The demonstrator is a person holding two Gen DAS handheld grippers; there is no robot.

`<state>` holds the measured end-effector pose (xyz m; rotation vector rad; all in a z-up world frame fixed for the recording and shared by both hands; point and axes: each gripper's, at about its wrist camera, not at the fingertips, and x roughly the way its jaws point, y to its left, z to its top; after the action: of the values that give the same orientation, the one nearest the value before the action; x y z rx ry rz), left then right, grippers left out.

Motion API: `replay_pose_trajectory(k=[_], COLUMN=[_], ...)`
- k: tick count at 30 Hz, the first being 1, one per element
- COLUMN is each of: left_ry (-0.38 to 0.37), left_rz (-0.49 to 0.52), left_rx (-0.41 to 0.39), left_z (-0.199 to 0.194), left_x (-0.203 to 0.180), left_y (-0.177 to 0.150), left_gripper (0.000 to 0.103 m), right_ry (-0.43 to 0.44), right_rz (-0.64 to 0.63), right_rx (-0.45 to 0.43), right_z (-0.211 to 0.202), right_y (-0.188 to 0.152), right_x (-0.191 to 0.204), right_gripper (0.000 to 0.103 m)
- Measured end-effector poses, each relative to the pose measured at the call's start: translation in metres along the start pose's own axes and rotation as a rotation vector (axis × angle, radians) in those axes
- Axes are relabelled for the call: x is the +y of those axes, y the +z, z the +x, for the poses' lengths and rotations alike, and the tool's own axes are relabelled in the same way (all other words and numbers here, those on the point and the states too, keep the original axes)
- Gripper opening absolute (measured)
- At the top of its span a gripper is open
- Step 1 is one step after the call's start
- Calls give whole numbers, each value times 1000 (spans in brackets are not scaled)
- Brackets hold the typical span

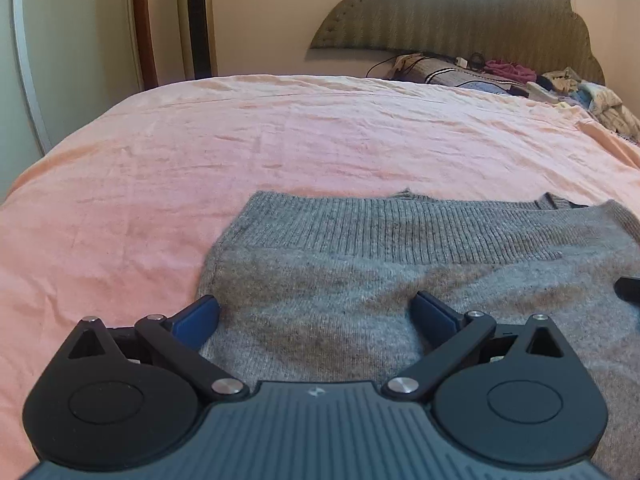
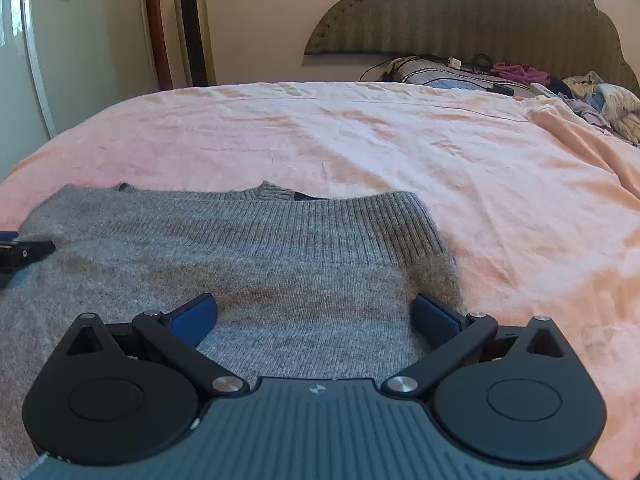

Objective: Fold small clothes

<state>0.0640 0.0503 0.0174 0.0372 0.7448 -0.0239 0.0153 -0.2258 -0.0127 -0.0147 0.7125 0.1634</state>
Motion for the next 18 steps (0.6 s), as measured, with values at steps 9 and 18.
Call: replay_pose_trajectory(k=[9, 18], left_ry=[-81, -99], left_rz=[-2, -111], left_rx=[14, 3], left_z=[-50, -77], left_x=[-1, 10], left_y=[-40, -46], left_gripper=[103, 103], right_ry=[36, 12], right_rz=[-60, -43], right_rx=[-36, -56], right_z=[-52, -80], right_y=[-42, -42], right_x=[22, 27], right_gripper=[103, 103])
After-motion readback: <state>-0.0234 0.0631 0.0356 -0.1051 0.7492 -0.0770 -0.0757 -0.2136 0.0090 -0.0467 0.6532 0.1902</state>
